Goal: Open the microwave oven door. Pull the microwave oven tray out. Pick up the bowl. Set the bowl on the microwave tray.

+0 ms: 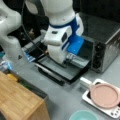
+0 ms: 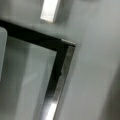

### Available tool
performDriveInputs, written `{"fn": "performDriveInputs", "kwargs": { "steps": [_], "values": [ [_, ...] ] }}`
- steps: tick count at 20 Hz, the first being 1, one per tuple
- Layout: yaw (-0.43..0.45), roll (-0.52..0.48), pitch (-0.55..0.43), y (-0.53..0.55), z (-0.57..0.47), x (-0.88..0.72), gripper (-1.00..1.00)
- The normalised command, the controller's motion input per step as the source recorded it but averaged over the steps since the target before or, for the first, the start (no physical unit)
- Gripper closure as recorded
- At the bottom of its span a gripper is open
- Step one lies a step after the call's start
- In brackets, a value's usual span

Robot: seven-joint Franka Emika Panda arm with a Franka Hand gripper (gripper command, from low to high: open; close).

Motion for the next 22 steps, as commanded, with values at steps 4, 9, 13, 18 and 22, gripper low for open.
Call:
{"fn": "performDriveInputs", "kwargs": {
  "steps": [4,9,13,18,22],
  "values": [
    [-0.023,-0.087,0.239,-0.30,0.18,0.63,-1.00],
    [0.021,-0.089,0.246,-0.20,0.18,0.50,-1.00],
    [0.054,-0.111,0.250,-0.27,0.14,0.47,-1.00],
    [0.124,-0.130,0.210,-0.50,0.00,0.57,-1.00],
    [0.161,-0.105,0.173,-0.49,-0.01,0.53,-1.00]
  ]
}}
